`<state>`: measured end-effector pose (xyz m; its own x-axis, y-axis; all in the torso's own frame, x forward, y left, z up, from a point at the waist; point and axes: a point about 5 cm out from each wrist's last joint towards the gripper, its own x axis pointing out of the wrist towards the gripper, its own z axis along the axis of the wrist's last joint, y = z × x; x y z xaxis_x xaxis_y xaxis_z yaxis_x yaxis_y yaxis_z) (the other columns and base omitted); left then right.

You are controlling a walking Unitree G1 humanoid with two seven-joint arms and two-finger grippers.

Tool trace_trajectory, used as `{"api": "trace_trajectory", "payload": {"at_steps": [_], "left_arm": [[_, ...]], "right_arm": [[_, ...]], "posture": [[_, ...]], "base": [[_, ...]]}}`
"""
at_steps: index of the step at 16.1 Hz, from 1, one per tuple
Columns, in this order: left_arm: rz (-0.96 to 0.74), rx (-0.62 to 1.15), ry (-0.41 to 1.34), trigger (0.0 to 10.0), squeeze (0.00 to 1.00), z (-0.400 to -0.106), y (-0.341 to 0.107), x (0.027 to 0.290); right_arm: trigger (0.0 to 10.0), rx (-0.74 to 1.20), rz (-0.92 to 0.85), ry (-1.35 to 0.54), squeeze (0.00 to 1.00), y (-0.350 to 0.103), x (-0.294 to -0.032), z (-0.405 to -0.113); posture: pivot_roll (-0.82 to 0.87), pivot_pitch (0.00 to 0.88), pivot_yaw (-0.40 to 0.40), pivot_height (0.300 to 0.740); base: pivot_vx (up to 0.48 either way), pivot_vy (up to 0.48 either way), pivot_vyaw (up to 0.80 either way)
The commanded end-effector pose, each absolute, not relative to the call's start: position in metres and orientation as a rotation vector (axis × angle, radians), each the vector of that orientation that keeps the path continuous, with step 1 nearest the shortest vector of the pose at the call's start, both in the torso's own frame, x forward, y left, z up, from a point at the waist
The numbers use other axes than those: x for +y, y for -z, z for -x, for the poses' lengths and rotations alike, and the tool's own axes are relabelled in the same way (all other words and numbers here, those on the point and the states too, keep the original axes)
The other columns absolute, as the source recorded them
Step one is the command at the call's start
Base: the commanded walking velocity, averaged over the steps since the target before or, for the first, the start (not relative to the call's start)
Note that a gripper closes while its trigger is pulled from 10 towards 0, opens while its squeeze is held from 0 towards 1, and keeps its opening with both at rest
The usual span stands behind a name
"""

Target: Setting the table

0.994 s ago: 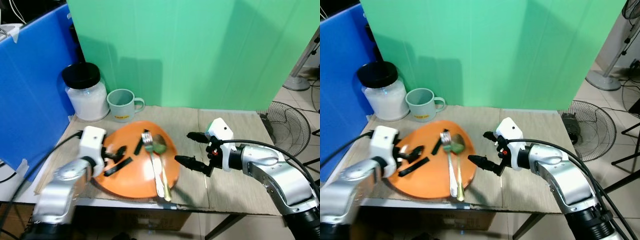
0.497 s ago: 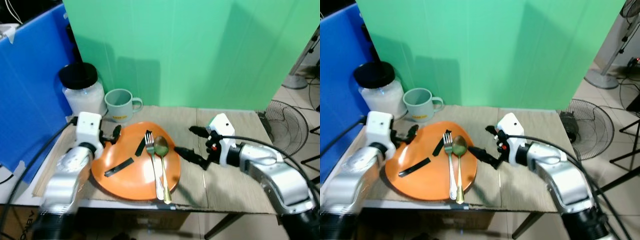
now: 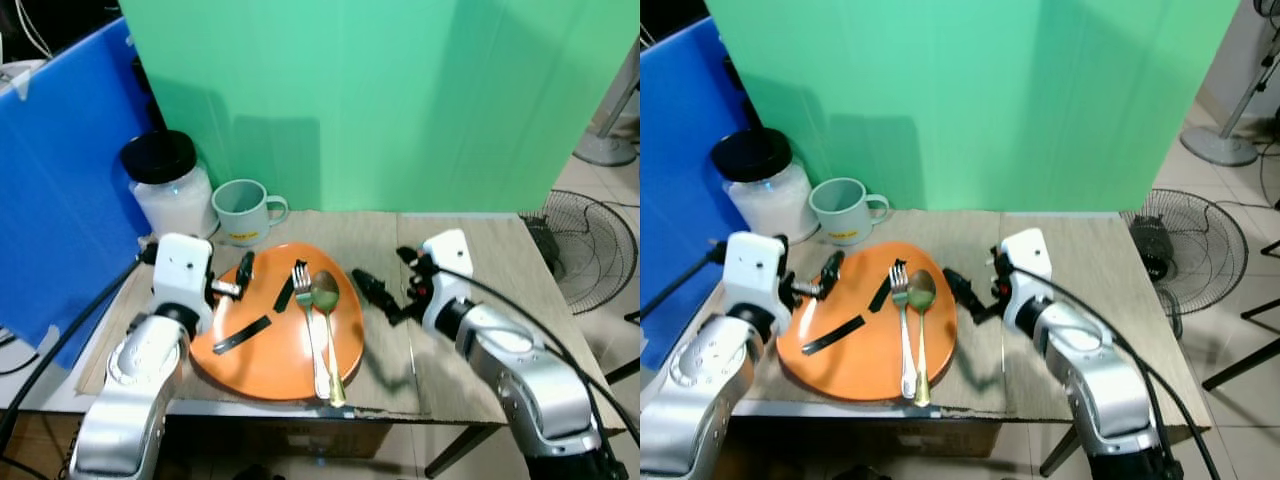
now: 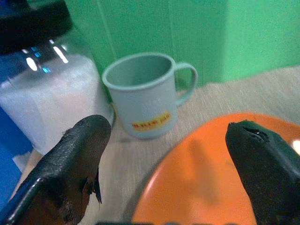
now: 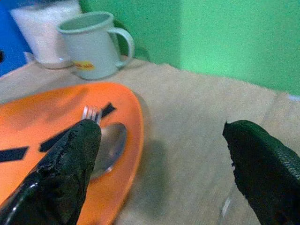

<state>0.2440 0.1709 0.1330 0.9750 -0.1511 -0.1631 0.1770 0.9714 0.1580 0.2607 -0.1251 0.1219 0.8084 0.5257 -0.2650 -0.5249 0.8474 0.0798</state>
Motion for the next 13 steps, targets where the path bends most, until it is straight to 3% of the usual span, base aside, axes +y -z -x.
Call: {"api": "trace_trajectory", "payload": {"at_steps": [1,8,9,10,13], "left_arm": [[-0.184,0.149,0.165,10.0,0.00,-0.242,-0.136,0.169],[-0.202,0.201,0.164,10.0,0.00,-0.230,-0.131,0.167],[-0.206,0.212,0.169,10.0,0.00,-0.229,-0.130,0.166],[-0.211,0.225,0.184,10.0,0.00,-0.229,-0.129,0.165],[-0.205,0.219,0.133,10.0,0.00,-0.231,-0.129,0.174]], "right_arm": [[10.0,0.271,0.006,-0.550,0.00,-0.126,-0.124,-0.259],[10.0,0.294,0.052,-0.586,0.00,-0.130,-0.109,-0.269],[10.0,0.302,0.037,-0.595,0.30,-0.130,-0.105,-0.272],[10.0,0.314,0.038,-0.603,1.00,-0.129,-0.100,-0.275],[10.0,0.358,0.034,-0.630,1.00,-0.132,-0.085,-0.278]], "posture": [[-0.06,0.000,0.088,0.740],[-0.05,0.000,0.099,0.740],[-0.05,0.000,0.103,0.740],[-0.05,0.000,0.098,0.740],[-0.05,0.000,0.079,0.740]], "base": [[-0.281,0.000,0.00],[-0.051,0.000,0.00],[0.000,0.000,0.00],[0.000,0.000,0.00],[0.000,0.000,0.00]]}}
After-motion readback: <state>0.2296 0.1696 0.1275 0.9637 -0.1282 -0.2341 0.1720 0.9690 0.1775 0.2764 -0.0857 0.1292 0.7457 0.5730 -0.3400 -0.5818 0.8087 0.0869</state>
